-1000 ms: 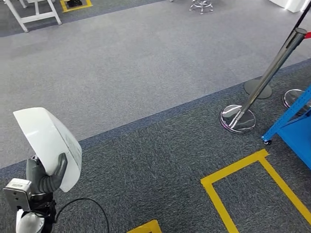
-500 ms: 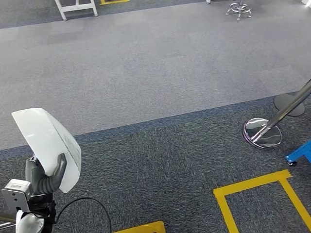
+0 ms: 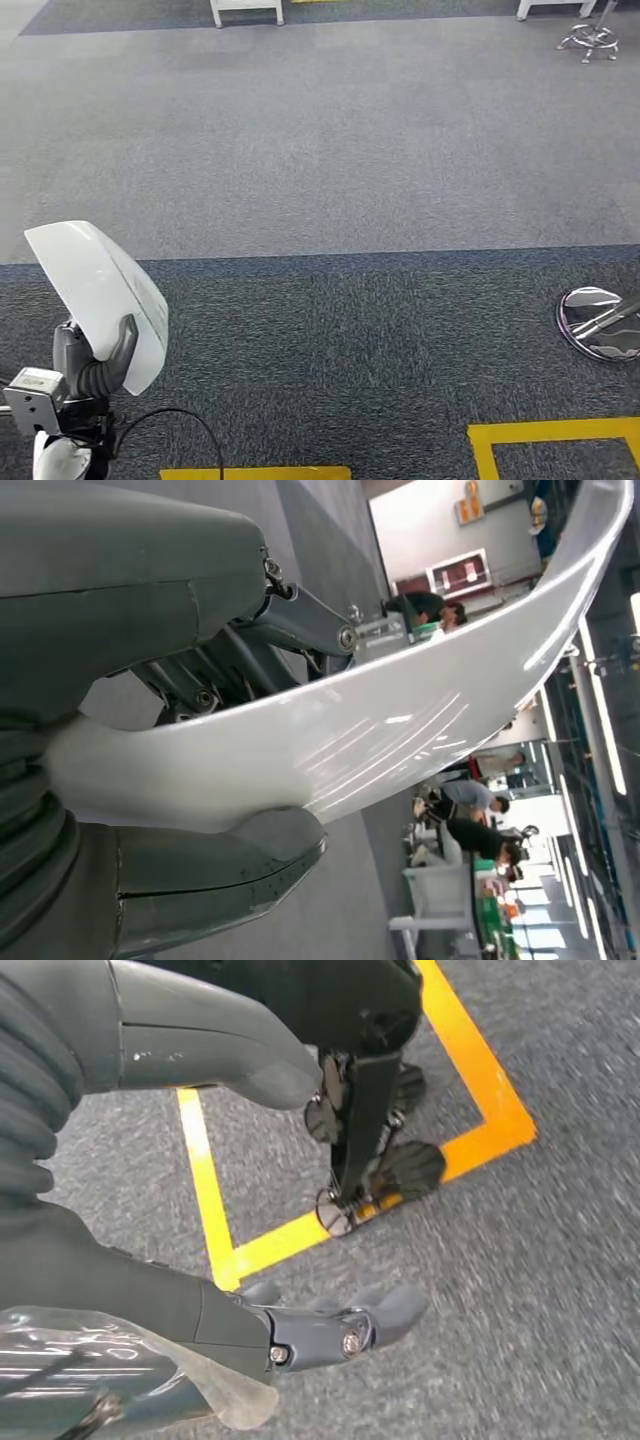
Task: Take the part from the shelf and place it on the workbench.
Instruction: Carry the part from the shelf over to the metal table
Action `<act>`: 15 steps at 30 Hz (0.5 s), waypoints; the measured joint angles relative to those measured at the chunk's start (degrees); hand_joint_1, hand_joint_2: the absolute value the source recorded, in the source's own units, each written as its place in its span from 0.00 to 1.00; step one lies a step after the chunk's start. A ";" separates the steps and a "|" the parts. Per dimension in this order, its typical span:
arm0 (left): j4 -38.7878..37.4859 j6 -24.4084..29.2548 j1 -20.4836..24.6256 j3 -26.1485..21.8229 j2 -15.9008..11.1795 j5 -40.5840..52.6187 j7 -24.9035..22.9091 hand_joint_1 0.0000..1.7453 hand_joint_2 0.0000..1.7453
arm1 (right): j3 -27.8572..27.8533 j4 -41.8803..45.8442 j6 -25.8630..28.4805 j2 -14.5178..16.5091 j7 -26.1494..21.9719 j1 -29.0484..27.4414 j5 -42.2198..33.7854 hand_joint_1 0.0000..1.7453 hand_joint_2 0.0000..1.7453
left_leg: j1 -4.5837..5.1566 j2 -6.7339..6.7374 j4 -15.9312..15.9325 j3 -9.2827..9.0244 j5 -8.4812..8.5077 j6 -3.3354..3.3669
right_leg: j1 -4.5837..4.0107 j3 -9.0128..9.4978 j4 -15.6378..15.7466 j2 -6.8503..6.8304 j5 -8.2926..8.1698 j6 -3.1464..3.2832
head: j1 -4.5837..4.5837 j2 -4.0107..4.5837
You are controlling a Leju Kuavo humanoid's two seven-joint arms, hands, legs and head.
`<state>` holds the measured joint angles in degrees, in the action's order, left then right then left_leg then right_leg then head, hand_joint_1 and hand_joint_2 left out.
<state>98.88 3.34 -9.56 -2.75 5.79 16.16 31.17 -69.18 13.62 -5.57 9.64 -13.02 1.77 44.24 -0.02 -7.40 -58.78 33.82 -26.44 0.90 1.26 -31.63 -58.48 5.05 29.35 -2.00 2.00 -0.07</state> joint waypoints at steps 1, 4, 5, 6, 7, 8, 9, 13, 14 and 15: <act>0.01 0.00 -0.09 -0.01 -0.03 0.01 0.02 1.00 1.00 | 0.00 0.00 0.01 0.02 0.00 0.02 0.00 0.00 1.00 | -0.10 -0.16 -0.02 0.13 0.03 -0.32 | -0.01 0.10 0.11 -0.78 -0.09 0.37 | -0.01 0.00; 0.00 0.03 -0.01 -0.01 -0.07 0.01 0.02 1.00 1.00 | 0.00 0.02 0.02 0.03 -0.02 0.00 -0.01 0.00 1.00 | 0.05 4.13 -4.81 2.39 -2.70 -1.04 | 0.03 0.64 0.63 -3.26 -0.13 1.44 | 0.51 0.00; -0.01 0.04 0.06 -0.01 -0.06 0.01 0.02 1.00 1.00 | 0.00 0.02 0.03 0.02 -0.03 -0.07 -0.01 0.00 1.00 | 0.04 5.71 -8.49 4.15 -4.50 -1.25 | -0.12 0.76 0.66 -4.13 0.00 1.67 | 0.69 0.00; -0.01 0.04 0.06 -0.01 -0.06 0.02 0.02 1.00 1.00 | 0.00 0.02 0.04 0.02 -0.03 -0.12 -0.01 0.00 1.00 | -0.09 6.42 -12.35 6.03 -6.10 -1.42 | -0.25 0.82 0.65 -5.01 0.11 1.80 | 0.74 0.00; -0.02 0.04 -0.01 -0.01 -0.07 0.02 0.02 1.00 1.00 | 0.00 0.02 0.04 0.01 -0.03 -0.15 -0.01 0.00 1.00 | -0.20 6.69 -15.24 7.47 -6.99 -1.53 | -0.36 0.89 0.64 -5.88 0.24 1.86 | 0.74 0.00; -0.02 0.04 -0.08 -0.01 -0.07 0.02 0.02 1.00 1.00 | 0.00 0.02 0.04 0.01 -0.03 -0.15 -0.01 0.00 1.00 | -0.26 6.79 -16.16 7.94 -6.76 -1.54 | -0.46 0.98 0.63 -6.71 0.37 1.88 | 0.75 0.00; -0.02 0.04 -0.12 -0.01 -0.08 0.02 0.02 1.00 1.00 | 0.00 0.02 0.03 0.01 -0.02 -0.12 -0.01 0.00 1.00 | -0.28 6.92 -14.80 7.25 -5.48 -1.46 | -0.53 1.14 0.63 -7.49 0.52 1.85 | 0.76 0.00; -0.01 0.04 -0.06 0.00 -0.08 0.01 0.01 1.00 1.00 | 0.00 0.02 0.00 0.02 -0.02 0.06 -0.01 0.00 1.00 | 0.79 11.04 -1.21 0.20 -0.11 -0.17 | -0.81 2.11 0.69 -9.99 1.30 1.27 | 0.73 0.00; 0.00 0.04 -0.07 0.00 -0.08 0.01 0.01 1.00 1.00 | 0.00 0.02 0.00 0.02 -0.03 0.11 -0.01 0.00 1.00 | 1.14 11.61 -0.27 -0.20 -0.28 0.14 | -0.88 2.25 0.76 -10.55 1.44 0.99 | 0.74 0.00; 0.01 0.04 -0.10 0.00 -0.08 0.01 0.01 1.00 1.00 | 0.00 0.01 0.00 0.03 -0.02 0.15 -0.01 0.00 1.00 | 1.35 11.22 -0.08 -0.15 -0.35 0.40 | -0.92 2.41 0.88 -11.15 1.53 0.68 | 0.75 0.00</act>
<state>98.88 3.39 -9.66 -2.75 5.70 16.16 31.18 -69.18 13.63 -5.57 9.67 -13.04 1.91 44.24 1.33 3.83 -58.85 33.67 -26.79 1.31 0.34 -29.23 -57.60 -6.11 30.88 -1.32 2.75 -0.07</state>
